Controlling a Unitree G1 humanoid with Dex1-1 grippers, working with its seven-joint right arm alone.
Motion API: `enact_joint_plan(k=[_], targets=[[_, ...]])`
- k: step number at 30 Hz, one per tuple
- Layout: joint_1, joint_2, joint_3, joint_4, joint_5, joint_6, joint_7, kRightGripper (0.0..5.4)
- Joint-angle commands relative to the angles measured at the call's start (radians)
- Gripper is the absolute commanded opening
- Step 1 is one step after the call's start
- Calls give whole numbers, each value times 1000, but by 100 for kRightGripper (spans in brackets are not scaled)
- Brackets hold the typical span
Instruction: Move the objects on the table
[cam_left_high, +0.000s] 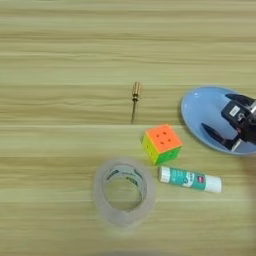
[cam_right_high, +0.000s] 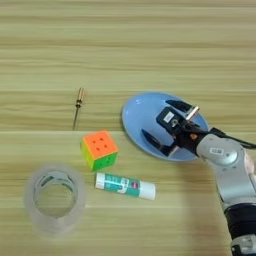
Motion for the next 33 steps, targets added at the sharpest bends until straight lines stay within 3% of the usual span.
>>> enact_joint_plan(k=[1, 5, 10, 16, 24, 28, 33], targets=[[-53, -63, -1, -39, 15, -31, 19, 539], [-33, -67, -3, -74, 60, -30, 86, 539], [26, -80, -13, -175, 166, -19, 221, 539], [64, -91, -16, -230, 214, -4, 290, 539], [88, -94, -17, -262, 226, 4, 326, 539], [70, -86, -30, -255, 223, 9, 305, 539], [24, -65, -79, -273, 289, 51, 280, 539]])
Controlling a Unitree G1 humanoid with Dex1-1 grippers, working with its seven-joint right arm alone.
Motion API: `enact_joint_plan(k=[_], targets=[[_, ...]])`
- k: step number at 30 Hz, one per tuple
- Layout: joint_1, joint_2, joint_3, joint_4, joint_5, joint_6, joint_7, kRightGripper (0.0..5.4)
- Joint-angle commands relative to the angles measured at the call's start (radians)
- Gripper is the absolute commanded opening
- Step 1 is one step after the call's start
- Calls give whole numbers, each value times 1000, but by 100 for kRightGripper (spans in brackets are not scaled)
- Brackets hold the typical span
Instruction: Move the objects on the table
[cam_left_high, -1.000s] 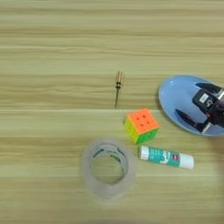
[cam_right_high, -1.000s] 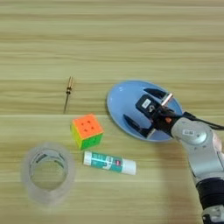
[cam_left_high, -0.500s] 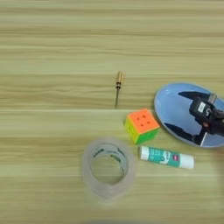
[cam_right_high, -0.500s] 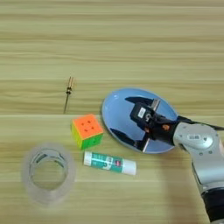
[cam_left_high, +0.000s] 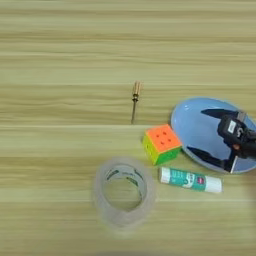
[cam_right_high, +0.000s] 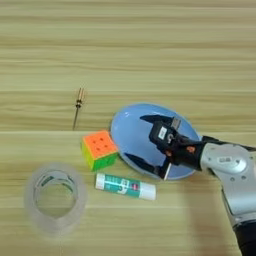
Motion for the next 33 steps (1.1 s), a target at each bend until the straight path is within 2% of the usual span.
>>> enact_joint_plan(k=[1, 6, 9, 15, 17, 21, 24, 29, 33], targets=[[-93, -22, -75, -65, 78, 28, -48, 539], [-144, 5, -109, -150, 150, 100, -85, 539], [-195, 63, -91, -212, 186, 182, -142, 539], [-328, 221, 3, -204, 132, 312, -312, 539], [-348, 259, 27, -180, 105, 345, -363, 539], [-390, 379, 87, -92, 29, 423, -514, 539], [-434, 481, 89, -9, 39, 524, -604, 539], [-474, 565, 119, 39, -1, 586, -705, 539], [-500, 614, 166, 53, -39, 682, -754, 539]])
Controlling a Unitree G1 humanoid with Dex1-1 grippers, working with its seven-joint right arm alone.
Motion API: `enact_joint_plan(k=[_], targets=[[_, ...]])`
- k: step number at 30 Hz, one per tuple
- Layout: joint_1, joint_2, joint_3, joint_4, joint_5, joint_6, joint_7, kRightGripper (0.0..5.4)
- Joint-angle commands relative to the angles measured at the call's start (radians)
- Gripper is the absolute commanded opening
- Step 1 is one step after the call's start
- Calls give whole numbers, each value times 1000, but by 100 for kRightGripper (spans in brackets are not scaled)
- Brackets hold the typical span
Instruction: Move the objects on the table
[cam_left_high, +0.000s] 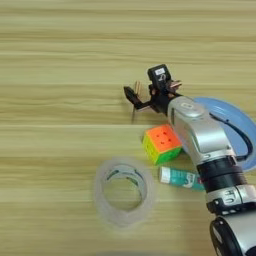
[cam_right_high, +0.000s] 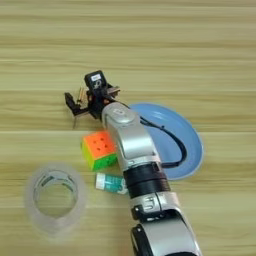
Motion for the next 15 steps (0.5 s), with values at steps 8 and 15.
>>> enact_joint_plan(k=[8, 15], targets=[[-136, 94, 33, 38, -84, 149, -177, 539], [-186, 125, -27, 112, -75, 246, -269, 539]])
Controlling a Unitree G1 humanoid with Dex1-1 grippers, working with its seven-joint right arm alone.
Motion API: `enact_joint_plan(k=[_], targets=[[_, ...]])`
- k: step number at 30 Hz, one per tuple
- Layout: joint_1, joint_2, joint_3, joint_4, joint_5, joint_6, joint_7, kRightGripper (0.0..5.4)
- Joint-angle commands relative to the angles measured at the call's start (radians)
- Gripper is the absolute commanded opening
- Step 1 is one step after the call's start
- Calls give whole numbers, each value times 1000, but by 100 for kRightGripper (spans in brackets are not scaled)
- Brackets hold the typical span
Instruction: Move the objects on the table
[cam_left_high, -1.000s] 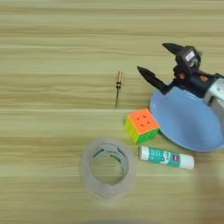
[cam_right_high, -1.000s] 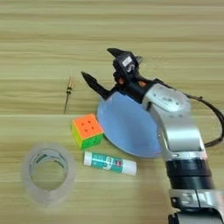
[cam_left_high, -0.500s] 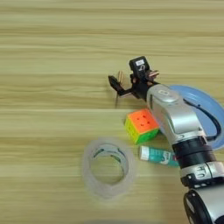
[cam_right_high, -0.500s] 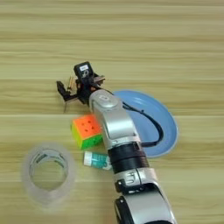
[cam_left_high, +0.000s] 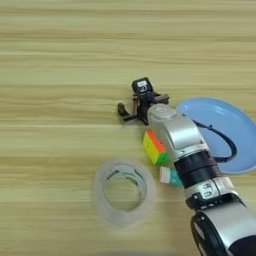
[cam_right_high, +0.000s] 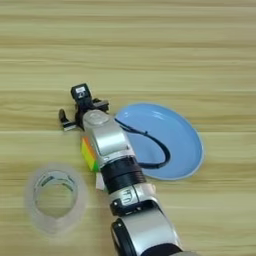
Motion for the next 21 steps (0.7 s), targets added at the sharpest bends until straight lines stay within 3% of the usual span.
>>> enact_joint_plan(k=[1, 4, 21], targets=[[-124, 18, -56, 15, 13, 34, -48, 539], [-138, 26, -76, 32, 34, 66, -42, 539], [-163, 27, -94, 86, 50, 82, -52, 345]])
